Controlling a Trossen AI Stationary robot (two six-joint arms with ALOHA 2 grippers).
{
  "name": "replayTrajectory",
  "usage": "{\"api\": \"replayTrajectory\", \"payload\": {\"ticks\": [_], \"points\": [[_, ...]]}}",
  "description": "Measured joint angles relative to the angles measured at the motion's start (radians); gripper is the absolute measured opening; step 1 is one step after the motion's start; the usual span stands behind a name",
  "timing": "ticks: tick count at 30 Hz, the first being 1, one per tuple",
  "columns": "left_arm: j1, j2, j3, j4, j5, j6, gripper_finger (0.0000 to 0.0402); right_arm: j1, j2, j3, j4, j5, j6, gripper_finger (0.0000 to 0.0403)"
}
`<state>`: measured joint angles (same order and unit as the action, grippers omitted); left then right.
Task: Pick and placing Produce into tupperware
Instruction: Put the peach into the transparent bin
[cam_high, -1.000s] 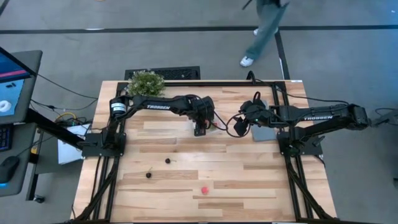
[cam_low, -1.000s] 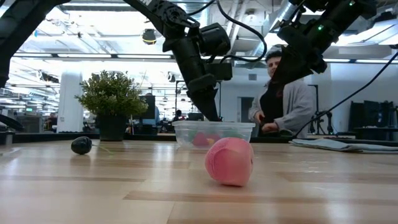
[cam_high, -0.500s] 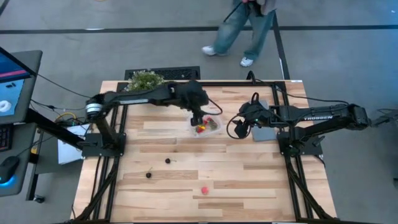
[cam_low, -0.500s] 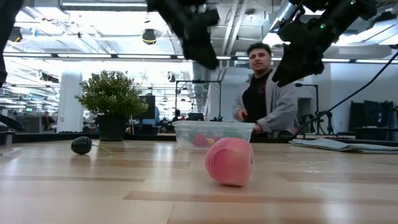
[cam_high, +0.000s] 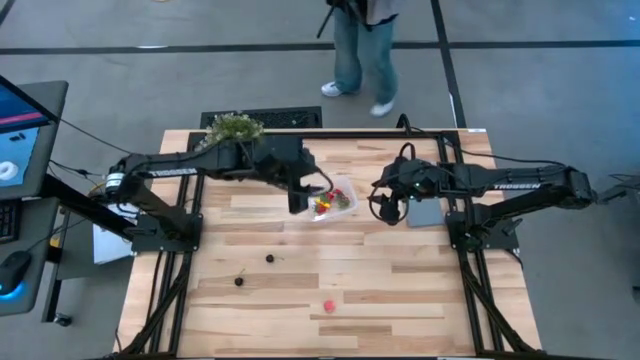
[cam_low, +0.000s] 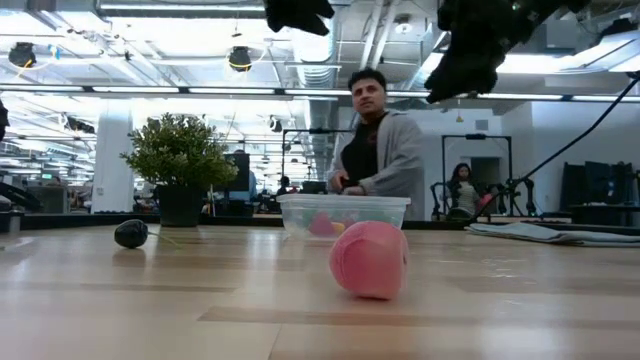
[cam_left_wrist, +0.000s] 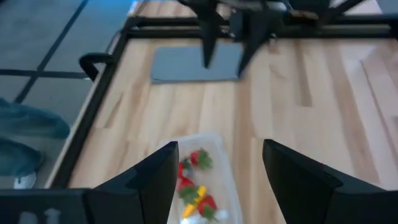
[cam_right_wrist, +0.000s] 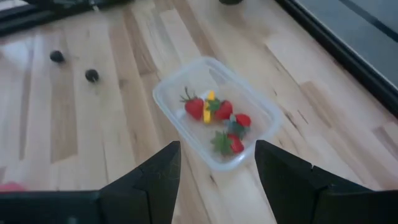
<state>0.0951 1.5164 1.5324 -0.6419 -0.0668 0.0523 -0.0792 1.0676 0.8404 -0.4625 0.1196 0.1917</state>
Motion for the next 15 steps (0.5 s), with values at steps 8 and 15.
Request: {"api": "replayTrajectory", "payload": {"ticks": [8,15], "points": [[-0.119,-0.080,-0.159,0.191,-0.014,-0.112,0.0225,0.032,0.000,0.036,-0.002,-0.085,-0.075,0.0230],[-0.175,-0.249,-0.420,0.440,-0.001,-0.192,0.0225,0.102,0.021,0.043,0.093,-0.166,-0.076,0.0239]]}}
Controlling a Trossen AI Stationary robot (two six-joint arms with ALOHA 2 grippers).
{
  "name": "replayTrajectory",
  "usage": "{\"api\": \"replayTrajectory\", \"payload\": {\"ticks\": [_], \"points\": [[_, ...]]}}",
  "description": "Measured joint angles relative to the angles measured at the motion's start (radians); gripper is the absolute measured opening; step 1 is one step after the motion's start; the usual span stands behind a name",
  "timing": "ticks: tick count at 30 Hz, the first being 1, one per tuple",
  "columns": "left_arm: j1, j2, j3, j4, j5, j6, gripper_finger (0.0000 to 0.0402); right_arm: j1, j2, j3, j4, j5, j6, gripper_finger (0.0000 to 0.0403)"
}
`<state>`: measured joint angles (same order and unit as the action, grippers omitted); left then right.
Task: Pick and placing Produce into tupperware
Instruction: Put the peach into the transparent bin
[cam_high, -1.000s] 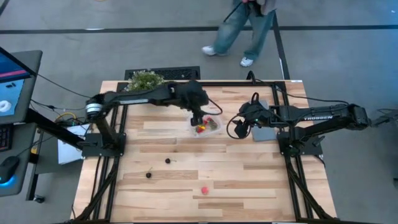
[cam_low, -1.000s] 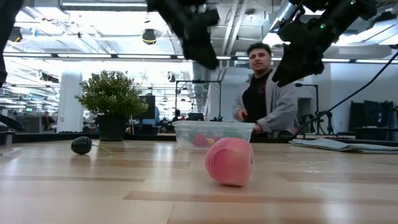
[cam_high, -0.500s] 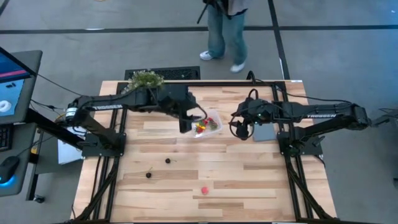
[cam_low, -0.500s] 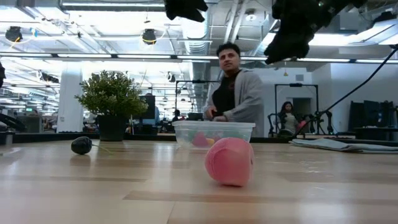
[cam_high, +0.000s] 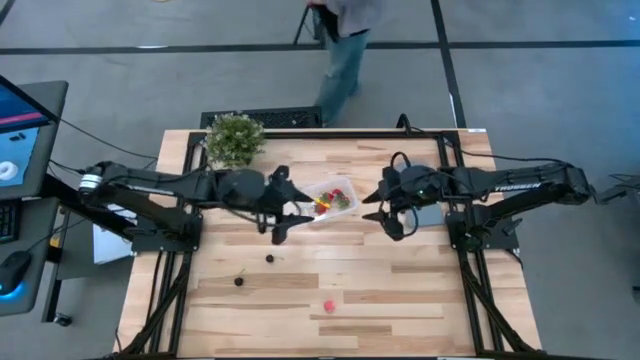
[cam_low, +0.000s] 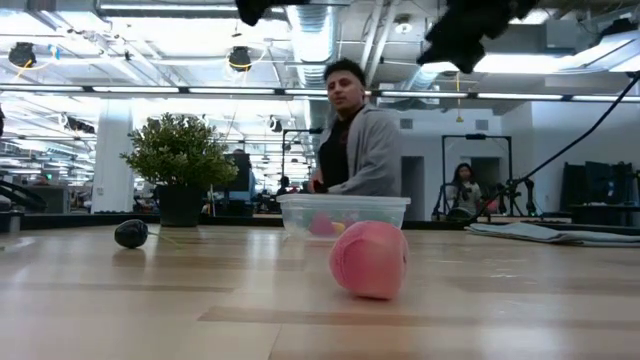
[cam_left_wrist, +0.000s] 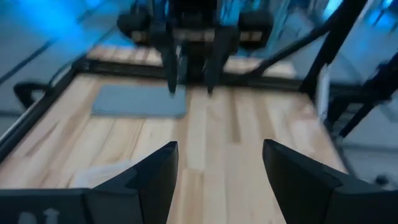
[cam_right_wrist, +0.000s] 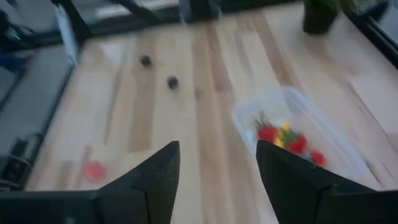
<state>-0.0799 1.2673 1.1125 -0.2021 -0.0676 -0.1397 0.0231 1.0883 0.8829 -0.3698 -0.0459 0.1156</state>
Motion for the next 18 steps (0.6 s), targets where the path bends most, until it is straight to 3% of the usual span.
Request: {"api": "replayTrajectory", "payload": {"ticks": [4,10,14,18], "points": [[-0.044,-0.095,-0.138,0.137,-0.001,-0.010,0.0225,0.025,0.015,0.002,0.185,-0.001,0.013,0.0239],[-0.115,-0.223,-0.271,0.184,0.000,-0.029,0.0225,0.079,0.047,0.003,0.308,0.000,-0.094,0.0239],[-0.169,-0.291,-0.327,0.179,0.004,-0.059,0.0225,0.171,0.152,0.067,0.269,0.048,-0.091,0.0239],[-0.211,-0.351,-0.376,0.157,0.001,-0.080,0.0225,0.246,0.311,0.219,0.099,0.116,-0.088,0.0240]]}}
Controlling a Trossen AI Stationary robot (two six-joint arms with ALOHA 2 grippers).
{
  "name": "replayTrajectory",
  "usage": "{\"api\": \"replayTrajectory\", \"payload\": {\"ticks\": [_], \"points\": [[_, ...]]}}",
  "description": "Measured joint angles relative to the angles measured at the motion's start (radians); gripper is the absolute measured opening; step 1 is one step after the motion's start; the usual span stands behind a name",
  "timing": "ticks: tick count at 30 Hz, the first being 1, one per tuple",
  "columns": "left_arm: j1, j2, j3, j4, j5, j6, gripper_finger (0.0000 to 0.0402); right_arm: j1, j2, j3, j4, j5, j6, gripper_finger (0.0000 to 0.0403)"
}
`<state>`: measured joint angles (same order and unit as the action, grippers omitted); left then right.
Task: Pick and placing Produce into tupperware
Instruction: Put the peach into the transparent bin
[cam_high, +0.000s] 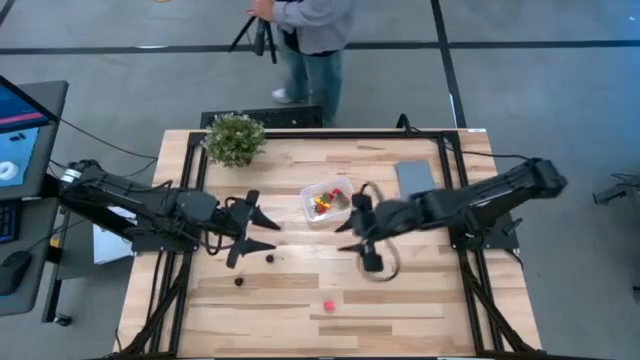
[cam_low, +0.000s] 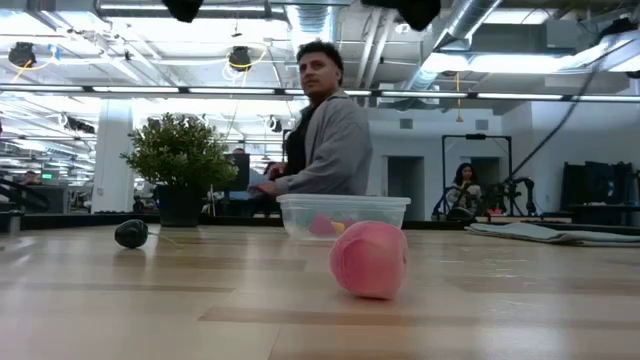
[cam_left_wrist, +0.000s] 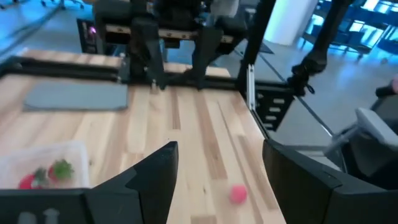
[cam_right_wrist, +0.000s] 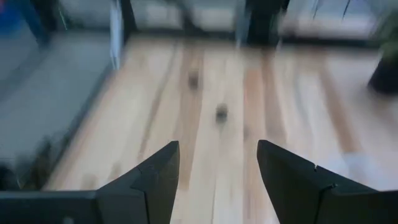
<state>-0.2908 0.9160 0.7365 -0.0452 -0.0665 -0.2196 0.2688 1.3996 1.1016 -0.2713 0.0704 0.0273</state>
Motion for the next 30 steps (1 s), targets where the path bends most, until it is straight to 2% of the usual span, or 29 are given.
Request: {"api": "replayTrajectory", "payload": {"ticks": [7,10,16,20,30], "points": [[-0.029,-0.052,-0.043,-0.054,-0.003,-0.026,0.0225,0.079,0.273,0.279,-0.299,0.009,0.182,0.0240],[-0.030,-0.057,-0.050,-0.084,0.007,-0.038,0.0225,0.106,0.357,0.347,-0.403,0.009,0.264,0.0240],[-0.030,-0.058,-0.054,-0.148,0.007,-0.040,0.0225,0.152,0.475,0.406,-0.445,-0.036,0.494,0.0240],[-0.030,-0.058,-0.054,-0.153,0.008,-0.027,0.0225,0.180,0.517,0.422,-0.416,-0.098,0.515,0.0240],[-0.029,-0.059,-0.052,-0.219,0.005,-0.027,0.0225,0.222,0.618,0.492,-0.429,-0.091,0.456,0.0240]]}}
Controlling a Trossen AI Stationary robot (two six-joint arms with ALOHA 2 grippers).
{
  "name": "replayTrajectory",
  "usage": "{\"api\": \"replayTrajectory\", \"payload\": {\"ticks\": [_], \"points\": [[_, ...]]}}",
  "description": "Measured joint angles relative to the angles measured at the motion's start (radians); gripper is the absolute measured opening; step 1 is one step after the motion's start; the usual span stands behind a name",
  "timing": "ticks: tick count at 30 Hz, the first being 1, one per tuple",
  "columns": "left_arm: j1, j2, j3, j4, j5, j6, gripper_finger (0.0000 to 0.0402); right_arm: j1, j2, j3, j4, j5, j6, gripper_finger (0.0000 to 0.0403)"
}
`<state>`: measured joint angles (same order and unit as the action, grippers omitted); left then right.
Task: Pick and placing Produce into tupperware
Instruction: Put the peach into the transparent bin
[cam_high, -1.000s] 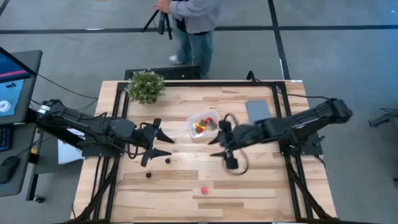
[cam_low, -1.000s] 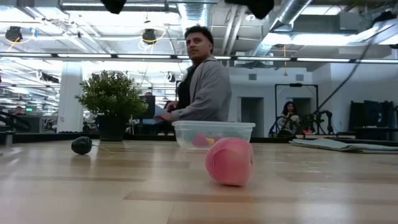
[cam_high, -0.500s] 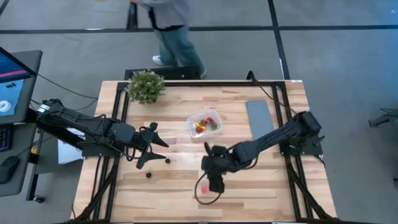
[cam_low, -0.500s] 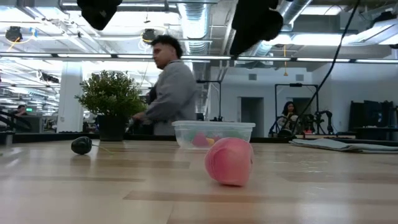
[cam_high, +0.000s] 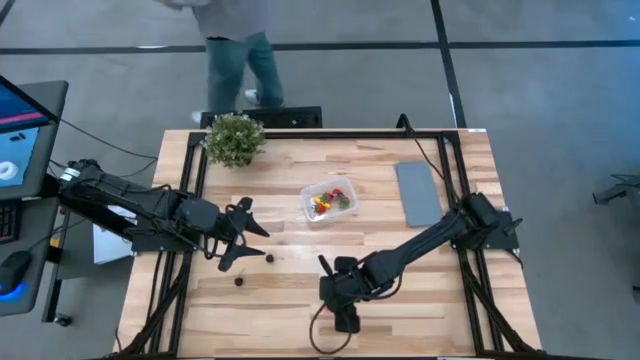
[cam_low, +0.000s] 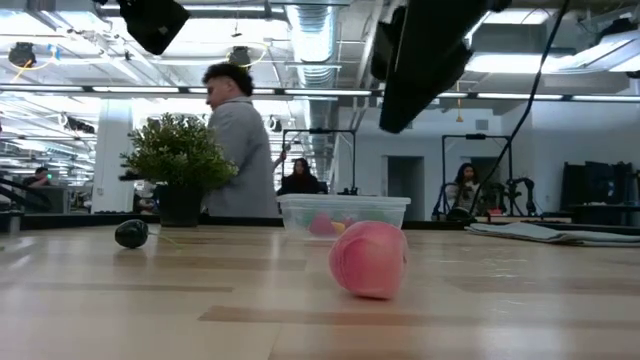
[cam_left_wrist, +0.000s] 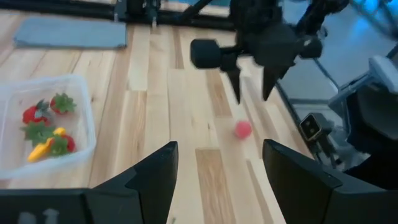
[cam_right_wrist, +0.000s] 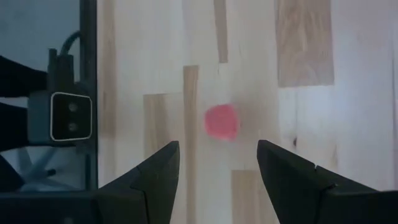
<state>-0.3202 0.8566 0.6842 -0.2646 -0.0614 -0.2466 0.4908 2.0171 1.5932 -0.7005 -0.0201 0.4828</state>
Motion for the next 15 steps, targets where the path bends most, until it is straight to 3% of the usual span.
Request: {"api": "replayTrajectory", "payload": {"ticks": [15], "points": [[0.000,0.000,0.000,-0.091,-0.003,-0.026,0.0225,-0.003,0.178,0.104,-0.017,0.002,-0.073,0.0240]]}}
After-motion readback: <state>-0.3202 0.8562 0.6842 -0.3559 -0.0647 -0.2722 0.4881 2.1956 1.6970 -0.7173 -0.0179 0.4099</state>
